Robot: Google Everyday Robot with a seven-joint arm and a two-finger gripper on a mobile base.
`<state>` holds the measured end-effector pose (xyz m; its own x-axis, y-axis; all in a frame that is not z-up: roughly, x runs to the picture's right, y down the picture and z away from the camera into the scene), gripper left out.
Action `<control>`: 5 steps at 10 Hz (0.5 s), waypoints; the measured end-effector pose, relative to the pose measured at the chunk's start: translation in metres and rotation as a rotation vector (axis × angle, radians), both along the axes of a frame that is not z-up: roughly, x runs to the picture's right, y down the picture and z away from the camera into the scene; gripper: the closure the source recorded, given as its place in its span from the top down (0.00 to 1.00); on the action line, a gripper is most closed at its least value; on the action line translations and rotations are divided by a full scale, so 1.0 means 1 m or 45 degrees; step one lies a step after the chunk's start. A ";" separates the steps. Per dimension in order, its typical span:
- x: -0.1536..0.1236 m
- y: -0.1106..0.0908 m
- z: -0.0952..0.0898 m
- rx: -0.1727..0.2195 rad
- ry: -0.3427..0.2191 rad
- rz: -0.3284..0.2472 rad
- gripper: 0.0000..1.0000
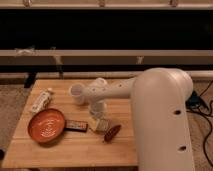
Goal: Place the white sponge in the ceramic bowl
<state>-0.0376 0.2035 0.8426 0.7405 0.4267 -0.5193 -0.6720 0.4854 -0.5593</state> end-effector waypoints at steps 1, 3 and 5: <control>0.001 0.000 -0.001 0.000 0.002 0.001 0.30; -0.002 -0.022 -0.024 0.059 0.015 0.021 0.01; -0.014 -0.038 -0.041 0.097 0.022 0.001 0.00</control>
